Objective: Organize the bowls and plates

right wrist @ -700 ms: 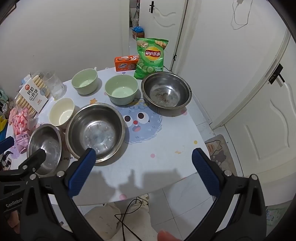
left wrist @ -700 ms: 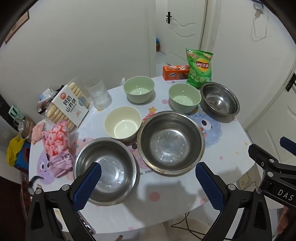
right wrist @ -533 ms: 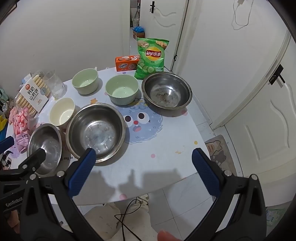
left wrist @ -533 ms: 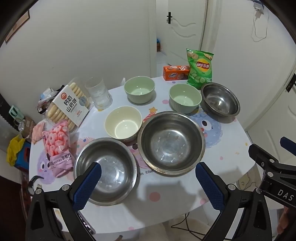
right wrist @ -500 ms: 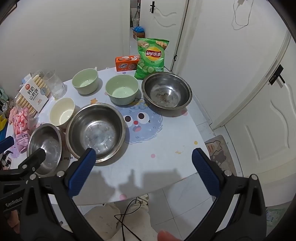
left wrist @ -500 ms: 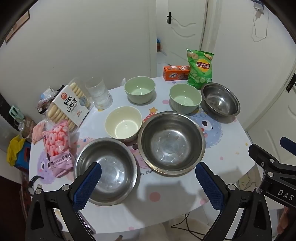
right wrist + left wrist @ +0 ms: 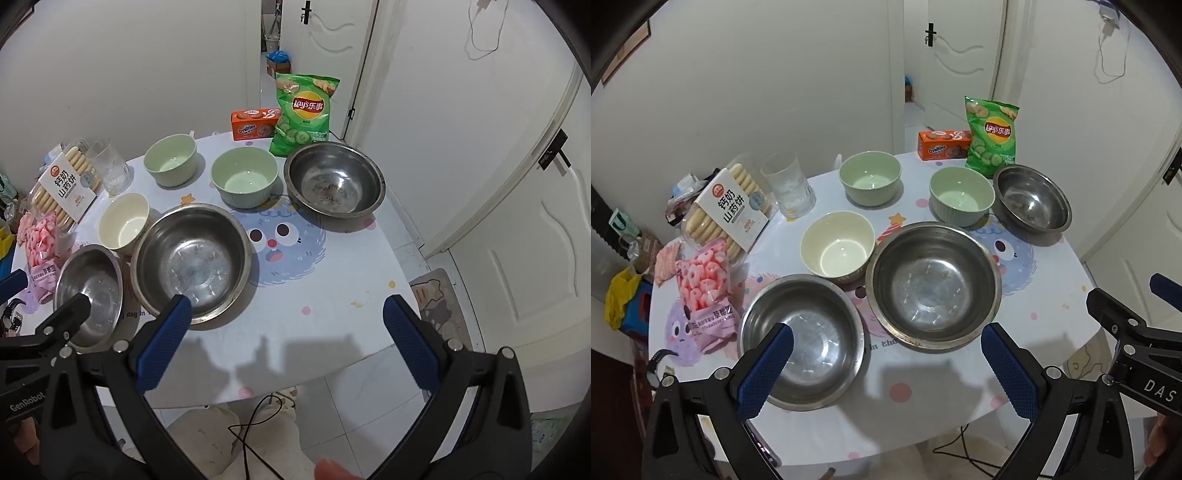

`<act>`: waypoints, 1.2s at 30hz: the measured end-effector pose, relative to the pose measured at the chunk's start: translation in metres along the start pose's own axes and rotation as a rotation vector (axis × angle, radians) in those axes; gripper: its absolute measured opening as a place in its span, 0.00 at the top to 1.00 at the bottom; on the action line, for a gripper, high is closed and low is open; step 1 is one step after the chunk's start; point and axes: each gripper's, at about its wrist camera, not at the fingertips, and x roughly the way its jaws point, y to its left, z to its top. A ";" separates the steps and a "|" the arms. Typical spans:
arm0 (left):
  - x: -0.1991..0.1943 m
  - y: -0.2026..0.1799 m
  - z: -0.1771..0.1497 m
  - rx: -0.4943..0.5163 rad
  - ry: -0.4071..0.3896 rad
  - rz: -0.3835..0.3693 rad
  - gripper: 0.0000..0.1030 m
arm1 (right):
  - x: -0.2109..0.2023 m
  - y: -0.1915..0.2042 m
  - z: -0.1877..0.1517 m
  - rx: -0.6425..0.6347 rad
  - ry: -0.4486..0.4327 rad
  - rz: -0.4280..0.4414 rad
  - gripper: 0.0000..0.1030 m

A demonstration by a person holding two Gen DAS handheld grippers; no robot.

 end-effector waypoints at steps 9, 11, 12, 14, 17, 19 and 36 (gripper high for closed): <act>-0.002 0.001 0.001 -0.001 0.003 0.000 0.00 | 0.001 0.001 0.002 -0.001 0.000 0.000 0.00; -0.002 0.001 0.001 0.001 0.003 -0.002 0.00 | 0.001 0.001 0.002 -0.001 -0.001 0.000 0.00; 0.000 0.002 0.000 0.001 0.003 -0.003 0.00 | 0.002 0.002 0.001 -0.001 -0.001 0.001 0.00; 0.001 0.004 0.000 0.001 0.000 -0.003 0.00 | 0.002 0.003 0.001 -0.002 0.000 -0.002 0.00; 0.001 0.004 0.000 0.001 0.000 -0.003 0.00 | 0.001 0.001 0.002 -0.002 0.001 0.001 0.00; 0.001 0.004 0.001 0.001 0.000 -0.003 0.00 | 0.001 0.001 0.002 -0.005 0.001 0.001 0.00; 0.003 -0.024 0.014 0.083 -0.051 -0.012 0.00 | 0.007 -0.009 0.001 0.006 0.006 -0.004 0.00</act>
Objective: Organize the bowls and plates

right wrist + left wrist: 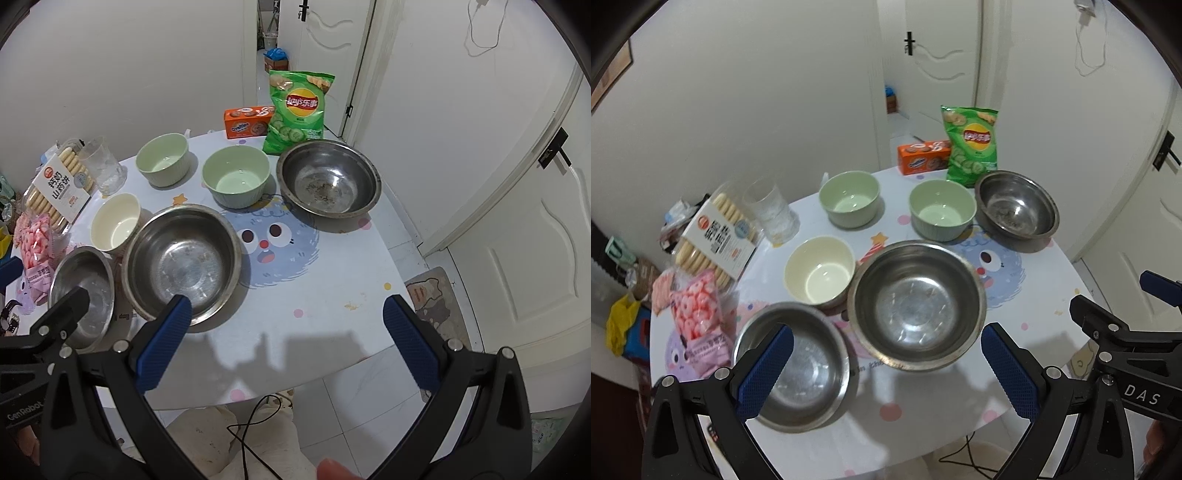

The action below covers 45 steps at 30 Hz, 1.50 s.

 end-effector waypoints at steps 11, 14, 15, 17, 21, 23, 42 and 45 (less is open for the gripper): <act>0.050 -0.055 0.046 0.041 0.002 -0.036 0.00 | 0.024 -0.056 0.025 0.005 -0.010 -0.035 0.00; 0.071 -0.076 0.059 0.055 0.004 -0.032 0.00 | 0.038 -0.068 0.034 -0.036 -0.013 -0.018 0.00; 0.078 -0.083 0.063 0.056 0.005 -0.028 0.00 | 0.044 -0.072 0.037 -0.043 -0.013 -0.010 0.00; 0.093 -0.094 0.072 0.054 0.015 -0.024 0.00 | 0.058 -0.081 0.043 -0.052 -0.003 -0.002 0.00; 0.116 -0.113 0.087 0.030 0.028 -0.026 0.00 | 0.084 -0.101 0.055 -0.052 0.016 0.000 0.00; 0.126 -0.119 0.092 0.019 0.036 -0.016 0.00 | 0.094 -0.110 0.062 -0.063 0.021 0.004 0.00; 0.230 -0.160 0.119 -0.187 0.218 -0.019 0.08 | 0.223 -0.174 0.110 -0.096 0.158 0.136 0.00; 0.237 -0.169 0.119 -0.193 0.244 -0.042 0.19 | 0.232 -0.179 0.114 -0.116 0.170 0.145 0.10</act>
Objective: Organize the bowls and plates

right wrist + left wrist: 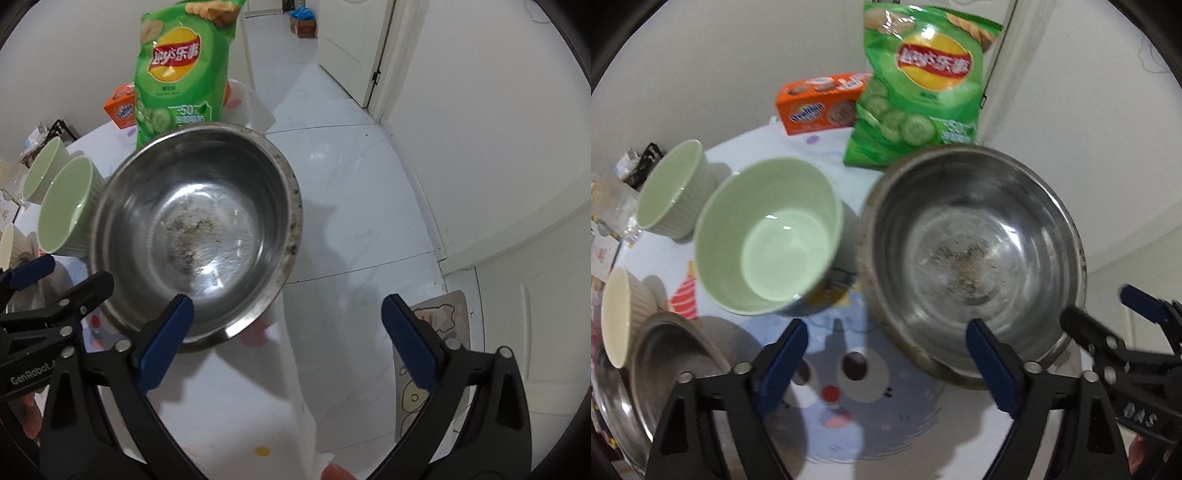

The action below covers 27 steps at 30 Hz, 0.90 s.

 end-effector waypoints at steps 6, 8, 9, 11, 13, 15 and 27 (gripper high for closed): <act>0.014 -0.006 0.003 -0.036 0.052 -0.039 0.36 | 0.011 -0.004 0.013 -0.023 0.038 0.082 0.25; 0.018 -0.007 0.004 -0.041 0.067 -0.043 0.44 | 0.016 -0.002 0.016 -0.022 0.058 0.115 0.31; 0.019 -0.008 0.006 -0.042 0.072 -0.042 0.45 | 0.019 -0.003 0.018 -0.019 0.069 0.135 0.35; 0.022 -0.008 0.007 -0.047 0.078 -0.038 0.54 | 0.023 -0.002 0.020 -0.011 0.087 0.160 0.40; 0.024 -0.011 0.008 -0.054 0.091 -0.037 0.60 | 0.028 -0.004 0.022 0.001 0.114 0.178 0.43; 0.028 -0.010 0.011 -0.061 0.098 -0.032 0.64 | 0.034 -0.004 0.023 0.016 0.132 0.184 0.45; 0.041 0.010 0.019 -0.105 0.106 -0.037 0.79 | 0.041 -0.008 0.026 0.060 0.165 0.177 0.78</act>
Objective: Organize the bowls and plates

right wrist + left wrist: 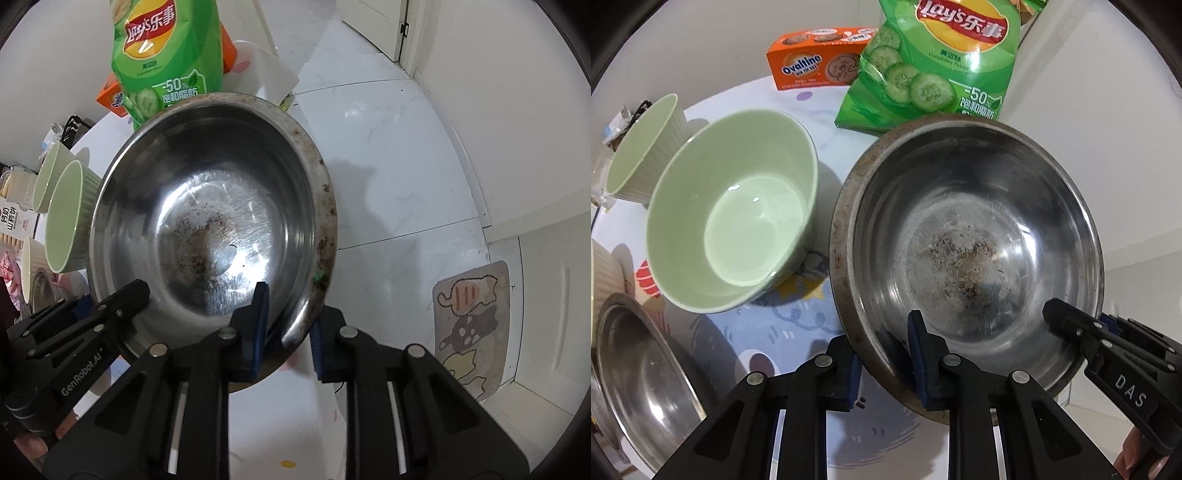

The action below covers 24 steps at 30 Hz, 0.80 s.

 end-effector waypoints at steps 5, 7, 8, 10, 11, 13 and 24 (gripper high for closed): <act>-0.013 0.002 -0.009 0.014 -0.016 -0.003 0.79 | -0.007 0.003 -0.007 0.009 -0.020 0.011 0.78; -0.019 0.001 -0.015 0.029 -0.035 0.000 0.79 | -0.011 0.004 -0.011 0.007 -0.029 0.005 0.78; -0.023 0.002 -0.018 0.040 -0.048 0.003 0.79 | -0.013 0.005 -0.015 0.013 -0.037 0.006 0.78; -0.032 0.002 -0.027 0.059 -0.063 0.005 0.79 | -0.019 0.008 -0.023 0.019 -0.049 0.013 0.78; -0.036 0.004 -0.033 0.066 -0.069 0.004 0.79 | -0.022 0.010 -0.028 0.021 -0.052 0.012 0.78; -0.042 0.007 -0.044 0.075 -0.066 0.000 0.79 | -0.029 0.016 -0.040 0.022 -0.062 0.013 0.77; -0.065 0.039 -0.115 0.163 -0.001 0.011 0.79 | -0.050 0.052 -0.122 0.074 -0.044 0.003 0.77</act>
